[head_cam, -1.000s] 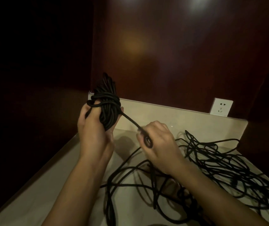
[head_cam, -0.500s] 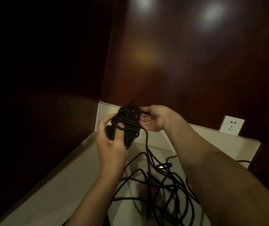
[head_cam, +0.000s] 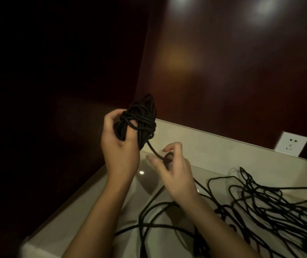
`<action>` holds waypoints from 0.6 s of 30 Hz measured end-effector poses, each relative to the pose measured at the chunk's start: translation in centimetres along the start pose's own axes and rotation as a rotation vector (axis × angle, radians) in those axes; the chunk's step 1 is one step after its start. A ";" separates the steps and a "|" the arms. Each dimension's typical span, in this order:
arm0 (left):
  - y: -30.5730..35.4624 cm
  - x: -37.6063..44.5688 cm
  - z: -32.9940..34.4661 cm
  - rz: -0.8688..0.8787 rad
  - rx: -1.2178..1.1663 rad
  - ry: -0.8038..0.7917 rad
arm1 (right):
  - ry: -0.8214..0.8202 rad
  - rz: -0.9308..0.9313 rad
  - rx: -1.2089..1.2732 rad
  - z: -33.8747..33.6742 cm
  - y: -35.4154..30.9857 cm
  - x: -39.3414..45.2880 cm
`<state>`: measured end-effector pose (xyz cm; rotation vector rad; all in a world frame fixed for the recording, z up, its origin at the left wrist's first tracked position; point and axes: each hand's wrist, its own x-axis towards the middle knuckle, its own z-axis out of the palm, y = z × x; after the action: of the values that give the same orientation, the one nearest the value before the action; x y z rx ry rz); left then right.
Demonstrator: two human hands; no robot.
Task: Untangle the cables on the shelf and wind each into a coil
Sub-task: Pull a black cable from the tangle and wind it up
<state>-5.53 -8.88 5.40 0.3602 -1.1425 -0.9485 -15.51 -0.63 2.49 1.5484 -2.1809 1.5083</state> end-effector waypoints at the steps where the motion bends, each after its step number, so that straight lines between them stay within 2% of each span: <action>1: 0.0 0.0 0.0 0.005 0.016 -0.005 | -0.021 -0.042 -0.057 0.2 0.2 -0.5; 4: -0.4 0.2 -0.4 0.033 0.127 -0.031 | -0.053 -0.177 -0.422 0.0 0.8 -1.5; 6: -0.7 0.2 -0.6 0.093 0.252 -0.077 | -0.105 -0.176 -0.632 -0.5 0.1 -2.1; 9: -1.1 -0.2 -0.6 0.204 0.474 -0.207 | -0.144 -0.142 -0.660 -1.9 -1.1 -2.9; 11: -1.1 -0.5 -0.2 0.184 0.625 -0.312 | -0.177 -0.263 -0.681 -3.3 -2.1 -3.0; 14: -0.8 -1.0 0.1 0.130 0.750 -0.451 | -0.335 -0.409 -0.808 -5.8 -2.7 -2.2; 16: -0.3 -1.3 0.3 0.128 0.777 -0.542 | -0.386 -0.411 -0.804 -7.1 -2.6 -1.5; 18: 0.5 -1.7 0.5 0.124 0.814 -0.634 | -0.385 -0.324 -0.666 -8.0 -2.5 -1.2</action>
<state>-5.87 -7.11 4.93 0.6522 -2.1055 -0.4438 -16.61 6.02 7.59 1.8857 -2.1239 0.3446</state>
